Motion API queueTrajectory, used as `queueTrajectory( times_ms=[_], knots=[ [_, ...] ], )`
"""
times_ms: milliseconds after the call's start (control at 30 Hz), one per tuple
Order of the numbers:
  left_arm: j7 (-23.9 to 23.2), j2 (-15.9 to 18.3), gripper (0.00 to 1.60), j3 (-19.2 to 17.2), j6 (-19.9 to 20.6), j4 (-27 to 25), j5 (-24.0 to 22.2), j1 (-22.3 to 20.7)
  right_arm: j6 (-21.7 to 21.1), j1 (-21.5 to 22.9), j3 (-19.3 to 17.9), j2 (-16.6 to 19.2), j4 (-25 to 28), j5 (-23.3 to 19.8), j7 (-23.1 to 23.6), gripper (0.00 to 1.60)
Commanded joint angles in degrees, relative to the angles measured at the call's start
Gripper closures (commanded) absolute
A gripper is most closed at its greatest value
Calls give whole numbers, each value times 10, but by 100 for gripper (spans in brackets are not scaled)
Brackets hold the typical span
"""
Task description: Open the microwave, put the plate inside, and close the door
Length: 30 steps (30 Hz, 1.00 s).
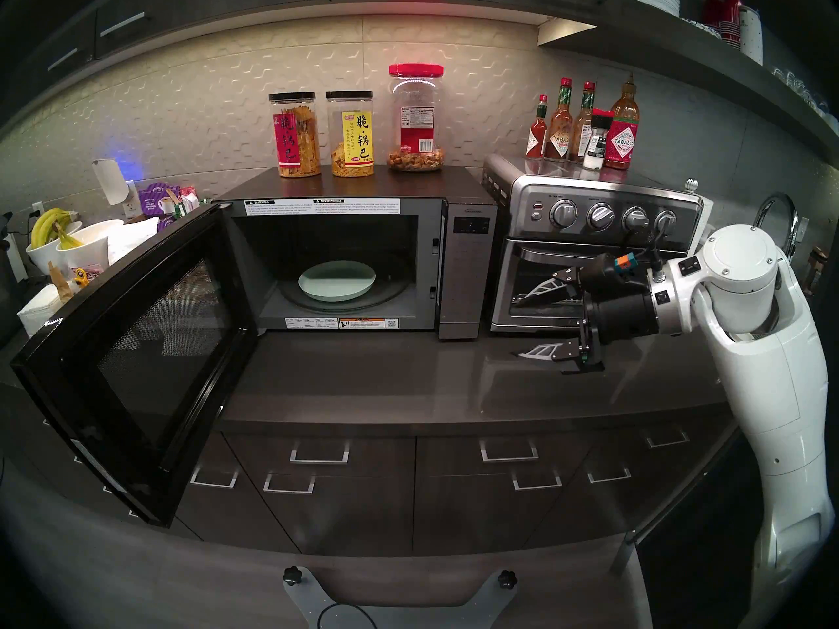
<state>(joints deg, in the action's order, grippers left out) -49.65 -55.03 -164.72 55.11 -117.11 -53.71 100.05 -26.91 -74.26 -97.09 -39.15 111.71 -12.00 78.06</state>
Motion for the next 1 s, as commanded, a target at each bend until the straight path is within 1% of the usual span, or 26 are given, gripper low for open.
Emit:
queueTrajectory(
  times_ms=[0,67,100,167,300,500,600,667,700,733,800,900,933,967],
  knots=[
    [-45,-2,0,-3,-1,-6,13,31,0,4,-2,0,1,-2,1,0],
    [-49,-7,0,-3,-1,-11,21,46,0,4,-2,0,1,-2,1,0],
    [-49,-7,0,-3,-1,-11,21,46,0,4,-2,0,1,-2,1,0],
    [-52,-13,0,-3,-4,-16,31,64,0,4,-2,0,1,-2,1,0],
    [-55,-19,0,-3,-6,-21,38,78,0,4,-2,0,1,-2,1,0],
    [-65,-33,0,-3,-21,-35,56,116,0,5,-2,0,1,-3,1,0],
    [-58,-36,0,-3,-26,-38,59,125,0,5,-2,0,1,-3,1,0],
    [-78,-41,0,-3,-39,-41,70,142,0,5,-2,0,1,-3,1,0],
    [-70,-43,0,-3,-42,-43,71,148,0,5,-2,0,1,-3,2,0],
    [-84,-45,0,-3,-48,-44,76,155,0,5,-2,0,1,-3,2,0],
    [-78,-46,0,-3,-52,-46,76,161,0,5,-2,0,1,-3,2,0],
    [-94,-52,0,-3,-68,-52,83,179,0,5,-2,0,1,-3,2,0],
    [-106,-56,0,-3,-81,-55,88,191,0,5,-2,0,1,-3,2,0],
    [-105,-58,0,-3,-87,-57,88,197,0,5,-2,0,1,-3,2,0]
  ],
)
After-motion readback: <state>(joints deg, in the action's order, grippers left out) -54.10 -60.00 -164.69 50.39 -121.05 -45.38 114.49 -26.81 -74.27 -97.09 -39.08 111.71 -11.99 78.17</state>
